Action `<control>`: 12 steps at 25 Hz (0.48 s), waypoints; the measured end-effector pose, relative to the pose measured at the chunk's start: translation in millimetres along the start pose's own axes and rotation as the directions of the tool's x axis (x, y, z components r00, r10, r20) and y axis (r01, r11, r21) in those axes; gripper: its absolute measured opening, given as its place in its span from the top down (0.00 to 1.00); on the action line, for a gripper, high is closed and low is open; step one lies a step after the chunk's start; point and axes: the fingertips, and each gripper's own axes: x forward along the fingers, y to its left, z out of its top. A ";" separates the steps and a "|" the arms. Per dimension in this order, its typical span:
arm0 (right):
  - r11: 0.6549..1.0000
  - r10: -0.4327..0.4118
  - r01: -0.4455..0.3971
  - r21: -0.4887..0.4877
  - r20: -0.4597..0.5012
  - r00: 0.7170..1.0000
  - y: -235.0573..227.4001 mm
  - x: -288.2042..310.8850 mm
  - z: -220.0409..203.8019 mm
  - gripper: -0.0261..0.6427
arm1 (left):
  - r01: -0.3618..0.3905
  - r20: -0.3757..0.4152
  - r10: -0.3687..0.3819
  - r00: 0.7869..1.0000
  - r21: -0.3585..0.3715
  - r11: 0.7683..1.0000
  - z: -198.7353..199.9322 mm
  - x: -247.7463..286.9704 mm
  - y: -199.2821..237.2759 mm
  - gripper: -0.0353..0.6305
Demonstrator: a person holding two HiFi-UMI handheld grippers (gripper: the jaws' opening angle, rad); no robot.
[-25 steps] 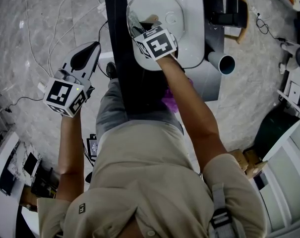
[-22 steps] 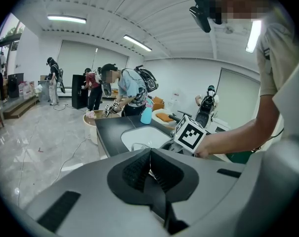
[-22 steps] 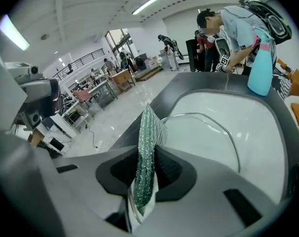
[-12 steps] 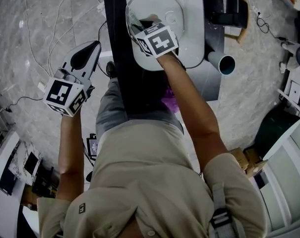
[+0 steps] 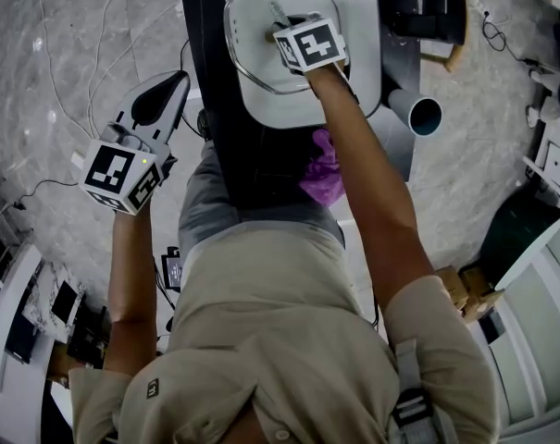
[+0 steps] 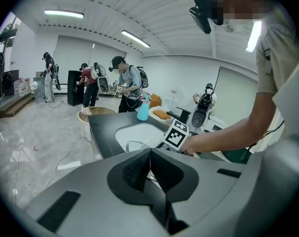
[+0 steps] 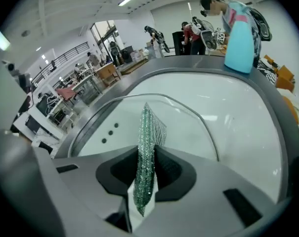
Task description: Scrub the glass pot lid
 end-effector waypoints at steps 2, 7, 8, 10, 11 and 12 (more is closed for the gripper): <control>0.999 -0.021 0.022 0.044 -0.012 1.000 -26.8 2.4 -6.5 0.84 | 0.003 -0.007 -0.003 1.000 -0.001 1.000 -2.0 3.2 -0.2 0.92; 0.985 -0.117 0.126 0.114 -0.080 0.990 -98.1 6.3 -39.9 0.84 | 0.006 -0.017 -0.006 1.000 -0.007 1.000 -4.8 12.8 0.4 0.92; 0.982 -0.127 0.137 0.128 -0.087 0.988 -107.6 5.6 -44.6 0.84 | 0.006 -0.019 -0.006 1.000 -0.007 1.000 -5.2 14.0 0.8 0.92; 0.979 -0.124 0.137 0.153 -0.088 0.988 -116.1 5.0 -48.7 0.85 | 0.005 -0.023 -0.005 1.000 -0.006 1.000 -5.3 15.7 1.7 0.92; 0.979 -0.121 0.134 0.156 -0.086 0.989 -116.8 5.4 -48.6 0.85 | 0.004 -0.024 -0.004 1.000 -0.005 1.000 -4.7 16.5 1.9 0.92; 0.979 -0.123 0.135 0.151 -0.086 0.989 -116.7 5.9 -47.9 0.85 | 0.002 -0.023 -0.002 1.000 -0.003 1.000 -3.5 17.1 2.1 0.92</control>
